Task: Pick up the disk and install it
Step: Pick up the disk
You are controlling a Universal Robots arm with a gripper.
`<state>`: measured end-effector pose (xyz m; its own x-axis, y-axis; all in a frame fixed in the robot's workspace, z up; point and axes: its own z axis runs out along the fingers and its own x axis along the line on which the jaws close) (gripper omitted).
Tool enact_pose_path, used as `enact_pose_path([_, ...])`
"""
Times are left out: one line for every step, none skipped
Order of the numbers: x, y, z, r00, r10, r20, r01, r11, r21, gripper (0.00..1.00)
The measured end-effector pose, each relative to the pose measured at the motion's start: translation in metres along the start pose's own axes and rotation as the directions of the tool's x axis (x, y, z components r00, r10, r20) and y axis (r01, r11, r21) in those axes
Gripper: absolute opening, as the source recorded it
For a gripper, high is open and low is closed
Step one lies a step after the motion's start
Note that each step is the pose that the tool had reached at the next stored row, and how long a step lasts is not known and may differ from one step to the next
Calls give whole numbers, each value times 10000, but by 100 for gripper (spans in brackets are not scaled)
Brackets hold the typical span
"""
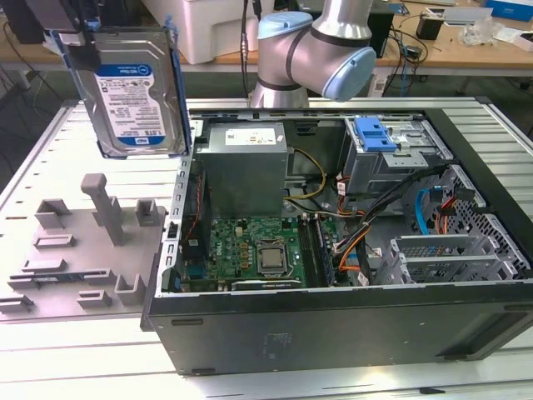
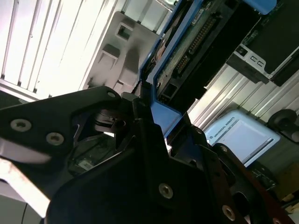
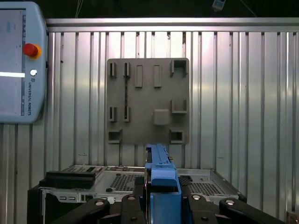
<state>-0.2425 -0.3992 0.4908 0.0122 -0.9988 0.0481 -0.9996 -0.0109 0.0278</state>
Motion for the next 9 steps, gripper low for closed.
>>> enact_pose_path([11,-26,0,10000,-1,2,1,10000,0,37])
enact_pose_path([27,-67,-1,10000,-2,6,2,10000,0,37])
enact_pose_path([37,-93,-1,10000,-1,8,1,10000,0,37])
enact_pose_path([48,-121,-1,10000,-1,10,1,10000,0,37])
enact_pose_path([61,-155,-2,10000,-1,13,1,10000,-1,37])
enact_pose_path([73,-183,-2,10000,-2,15,2,10000,0,37])
enact_pose_path([83,-209,-2,10000,-2,17,2,10000,-1,37])
enact_pose_path([94,-238,-3,10000,-1,18,1,10000,0,37])
enact_pose_path([113,-285,-3,10000,-1,20,1,10000,0,37])
